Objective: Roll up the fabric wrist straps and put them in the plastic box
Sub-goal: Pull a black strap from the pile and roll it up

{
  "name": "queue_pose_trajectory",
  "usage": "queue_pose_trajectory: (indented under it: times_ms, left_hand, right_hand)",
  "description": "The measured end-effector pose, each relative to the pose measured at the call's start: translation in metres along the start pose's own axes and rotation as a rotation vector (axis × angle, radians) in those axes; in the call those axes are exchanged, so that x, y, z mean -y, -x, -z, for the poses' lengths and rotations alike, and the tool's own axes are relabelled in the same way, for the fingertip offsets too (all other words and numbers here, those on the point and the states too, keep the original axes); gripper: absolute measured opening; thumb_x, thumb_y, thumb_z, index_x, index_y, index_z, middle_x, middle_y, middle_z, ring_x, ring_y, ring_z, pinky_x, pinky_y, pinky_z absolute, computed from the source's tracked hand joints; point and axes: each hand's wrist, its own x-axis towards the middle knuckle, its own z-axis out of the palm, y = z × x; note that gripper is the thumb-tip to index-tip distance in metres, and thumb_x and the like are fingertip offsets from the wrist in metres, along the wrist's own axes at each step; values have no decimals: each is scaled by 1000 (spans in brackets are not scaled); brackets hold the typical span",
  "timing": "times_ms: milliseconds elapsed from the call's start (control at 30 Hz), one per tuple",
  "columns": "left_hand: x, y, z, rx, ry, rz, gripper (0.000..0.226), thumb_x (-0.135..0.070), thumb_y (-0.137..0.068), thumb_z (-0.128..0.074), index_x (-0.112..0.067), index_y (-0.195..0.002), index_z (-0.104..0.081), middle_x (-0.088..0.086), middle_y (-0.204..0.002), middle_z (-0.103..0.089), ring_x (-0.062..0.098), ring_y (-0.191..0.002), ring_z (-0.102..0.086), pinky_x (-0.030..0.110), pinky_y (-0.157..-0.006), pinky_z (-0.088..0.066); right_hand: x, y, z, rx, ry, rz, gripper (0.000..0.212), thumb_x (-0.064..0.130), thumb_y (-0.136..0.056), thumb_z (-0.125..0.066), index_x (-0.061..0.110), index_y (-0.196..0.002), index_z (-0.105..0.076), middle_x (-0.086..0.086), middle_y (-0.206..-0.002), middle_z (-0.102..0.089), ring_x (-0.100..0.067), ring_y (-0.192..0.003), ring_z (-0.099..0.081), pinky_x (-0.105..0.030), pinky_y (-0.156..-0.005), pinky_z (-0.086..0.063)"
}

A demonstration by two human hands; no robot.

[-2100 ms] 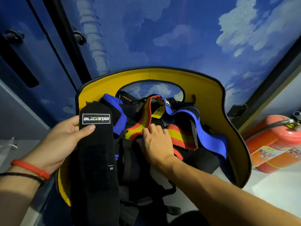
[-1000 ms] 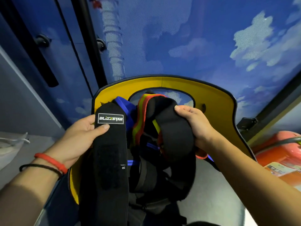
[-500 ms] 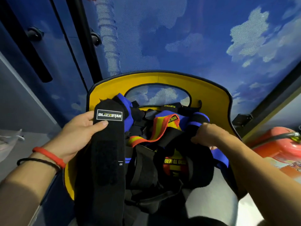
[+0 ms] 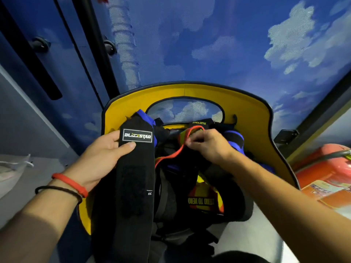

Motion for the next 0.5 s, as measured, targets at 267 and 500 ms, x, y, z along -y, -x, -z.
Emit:
queue_pose_trajectory:
  times_ms: [267, 500]
  left_hand:
    - [0, 0, 3, -25, -2, -7, 30, -11, -96, -62, -17, -125, -65, 10, -112, -75, 28, -107, -71, 53, -104, -49]
    - [-3, 3, 2, -30, 20, -7, 30, -8, -97, -60, -14, -126, -64, 9, -111, -76, 27, -106, -72, 50, -103, -50]
  right_hand:
    - [32, 14, 44, 9, -825, 16, 35, -4, -96, -53, 18, -100, -80, -8, -98, -78, -19, -87, -72, -28, -80, -58]
    - [33, 9, 40, -112, -939, -59, 34, -9, -95, -44, 12, -99, -70, -9, -88, -73, -17, -75, -68, -22, -68, -56]
